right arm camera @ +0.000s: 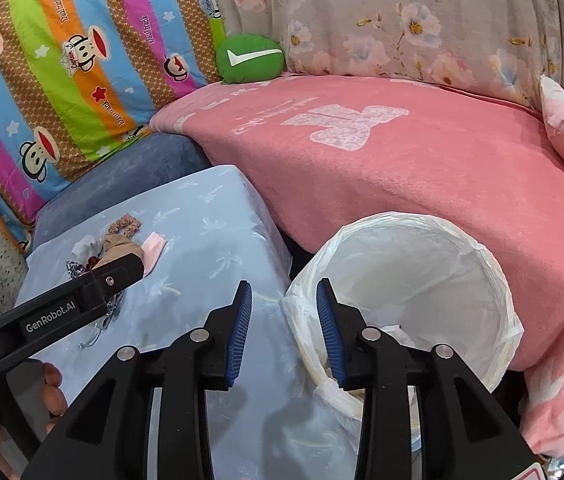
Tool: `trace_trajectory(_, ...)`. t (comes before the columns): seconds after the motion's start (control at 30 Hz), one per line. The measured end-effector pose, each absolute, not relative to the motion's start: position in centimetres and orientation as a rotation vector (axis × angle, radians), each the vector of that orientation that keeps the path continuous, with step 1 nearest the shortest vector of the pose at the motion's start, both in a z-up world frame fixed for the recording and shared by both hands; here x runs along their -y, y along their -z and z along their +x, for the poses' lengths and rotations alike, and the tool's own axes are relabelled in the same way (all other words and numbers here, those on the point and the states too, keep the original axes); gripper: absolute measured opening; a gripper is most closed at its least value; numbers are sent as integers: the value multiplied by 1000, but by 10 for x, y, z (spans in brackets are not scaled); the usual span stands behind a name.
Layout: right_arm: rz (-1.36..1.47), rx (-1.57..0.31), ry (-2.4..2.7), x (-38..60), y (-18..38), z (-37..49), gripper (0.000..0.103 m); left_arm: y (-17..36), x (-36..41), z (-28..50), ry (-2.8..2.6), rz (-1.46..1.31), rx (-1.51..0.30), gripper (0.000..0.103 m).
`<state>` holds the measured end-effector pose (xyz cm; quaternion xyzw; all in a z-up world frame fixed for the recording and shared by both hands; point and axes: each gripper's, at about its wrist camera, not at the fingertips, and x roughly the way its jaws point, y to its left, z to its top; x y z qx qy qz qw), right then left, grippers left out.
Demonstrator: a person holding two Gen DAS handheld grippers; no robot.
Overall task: Collect trash
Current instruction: 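Move both open tools back from the bin to the pile, then grasp the leopard-print strip with the left tool and lift it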
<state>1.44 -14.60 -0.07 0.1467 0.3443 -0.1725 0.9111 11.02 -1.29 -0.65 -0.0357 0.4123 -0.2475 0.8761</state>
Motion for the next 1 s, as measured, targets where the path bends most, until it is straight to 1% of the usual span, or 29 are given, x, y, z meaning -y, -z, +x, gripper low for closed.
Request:
trace_trajectory(0.23,282,-742,312,125,10,34,34,22,-19,131,423,-107,-896,88)
trace_trajectory(0.4,274,-763,288,112,18,49,37,38,-39,149,355,-127,-927,88)
trace_trajectory(0.7,261,-811,247,89,37,79,37,58,-68,175,309,-188,-962,87)
trace_trajectory(0.8,257,-827,232,81,44,90,37,60,-71,182,310,-195,-964,81)
trace_trajectory(0.87,253,-836,221,74,47,97,37,63,-72,186,317,-200,-981,71)
trace_trajectory(0.9,251,-839,217,72,49,99,37,66,-73,189,321,-206,-992,69)
trace_trajectory(0.93,248,-843,212,69,50,102,37,68,-73,190,323,-208,-1000,63)
trace_trajectory(0.97,246,-846,206,67,51,105,37,70,-74,192,326,-210,-1008,53)
trace_trajectory(1.0,243,-849,202,64,52,107,37,73,-75,192,336,-214,-1018,47)
